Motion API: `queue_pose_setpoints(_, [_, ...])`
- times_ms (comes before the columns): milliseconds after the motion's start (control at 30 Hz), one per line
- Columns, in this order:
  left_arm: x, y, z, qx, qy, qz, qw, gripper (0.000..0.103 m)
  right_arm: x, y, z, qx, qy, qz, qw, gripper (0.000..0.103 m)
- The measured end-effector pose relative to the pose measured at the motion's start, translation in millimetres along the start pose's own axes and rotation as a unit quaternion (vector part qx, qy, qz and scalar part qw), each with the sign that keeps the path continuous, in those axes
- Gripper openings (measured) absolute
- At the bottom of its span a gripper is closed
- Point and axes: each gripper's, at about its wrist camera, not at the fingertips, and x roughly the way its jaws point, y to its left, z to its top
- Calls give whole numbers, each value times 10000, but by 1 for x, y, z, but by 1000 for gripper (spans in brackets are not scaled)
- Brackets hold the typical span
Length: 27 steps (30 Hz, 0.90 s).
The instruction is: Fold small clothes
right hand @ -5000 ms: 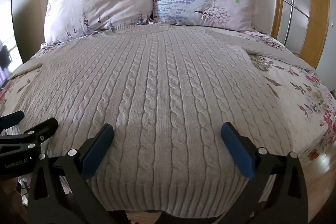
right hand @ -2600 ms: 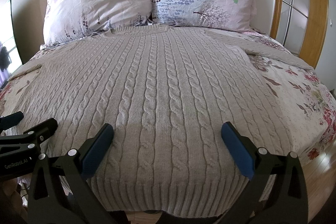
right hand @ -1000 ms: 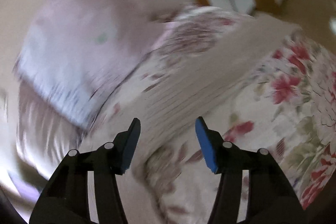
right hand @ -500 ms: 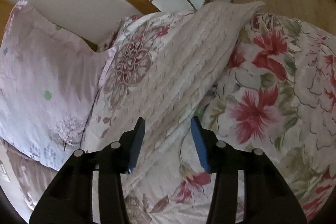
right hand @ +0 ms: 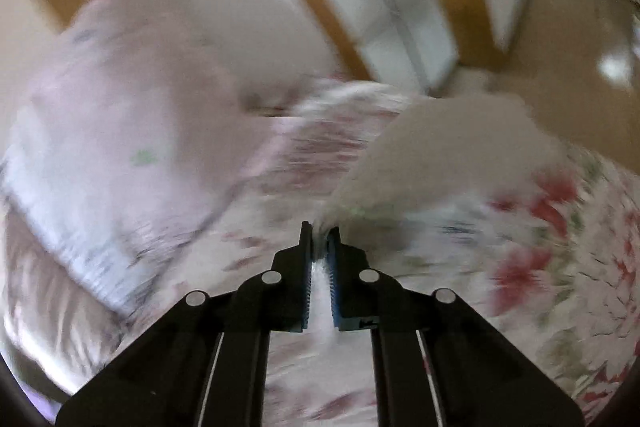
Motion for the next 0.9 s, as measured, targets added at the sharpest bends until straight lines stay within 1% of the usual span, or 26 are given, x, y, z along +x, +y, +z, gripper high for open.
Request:
queue_pose_setpoints(33, [0,-1,0,43,-10,-5,10000,101,-4,18,-3,-227,-12,196,9995,8])
queue_pose_setpoints(67, [0,-2,0,79,-24,-31,10000,101,-10,44,-10,-554,12,502,9972,8])
queue_pose_setpoints(133, [0,-3,0,59,-51,-112,9999,101,-14,81,-26,-998,173,989,9899,8])
queue_pose_setpoints(167, [0,-2,0,-4,-64,-220,9997,101,-14,102,-38,-1237,329,1249,9839,8])
queue_pose_setpoints(200, [0,-1,0,-82,-69,-342,9994,101,-11,126,-57,-1548,584,1557,9738,8])
queue_pose_setpoints(233, [0,1,0,-183,-77,-479,9987,101,-8,143,-73,-1781,802,1737,9652,8])
queue_pose_setpoints(267, [-1,3,-1,-327,-95,-659,9972,101,-3,158,-90,-2009,1054,1857,9561,8])
queue_pose_setpoints(300, [-1,5,-1,-456,-109,-788,9958,101,7,174,-112,-2269,1370,1903,9453,8])
queue_pose_setpoints(333, [-1,7,-2,-576,-112,-920,9940,101,15,183,-130,-2462,1611,1878,9371,8])
queue_pose_setpoints(400, [-2,8,-4,-684,-106,-1068,9919,101,32,193,-161,-2697,2015,1730,9256,8])
queue_pose_setpoints(433, [-4,8,-4,-711,-119,-1138,9909,101,39,193,-167,-2667,2153,1717,9236,8])
queue_pose_setpoints(500, [-7,9,-5,-705,-132,-1223,9899,101,48,189,-169,-2390,2420,1755,9239,11])
queue_pose_setpoints(533, [-7,9,-4,-698,-126,-1238,9898,101,48,185,-165,-2202,2472,1813,9260,16])
queue_pose_setpoints(567, [-7,10,-4,-698,-116,-1272,9893,101,47,182,-161,-2016,2524,1885,9274,29])
queue_pose_setpoints(600, [-7,10,-4,-717,-107,-1297,9889,101,46,176,-153,-1777,2559,1965,9297,36])
queue_pose_setpoints(633, [-6,12,-4,-758,-84,-1326,9882,101,44,169,-146,-1569,2521,2018,9333,46])
queue_pose_setpoints(700, [-5,15,-4,-855,-26,-1389,9866,101,42,156,-132,-1156,2431,2033,9414,47])
queue_pose_setpoints(800, [-1,19,-5,-1000,59,-1508,9835,101,47,133,-112,-413,2439,1977,9485,47])
queue_pose_setpoints(833, [-1,20,-6,-1028,73,-1519,9830,99,48,128,-106,-245,2392,1863,9526,47])
queue_pose_setpoints(867, [-1,21,-6,-1055,90,-1544,9823,96,48,124,-102,-156,2310,1735,9572,47])
queue_pose_setpoints(900, [-1,22,-7,-1064,104,-1567,9818,94,47,121,-96,-142,2143,1491,9652,46])
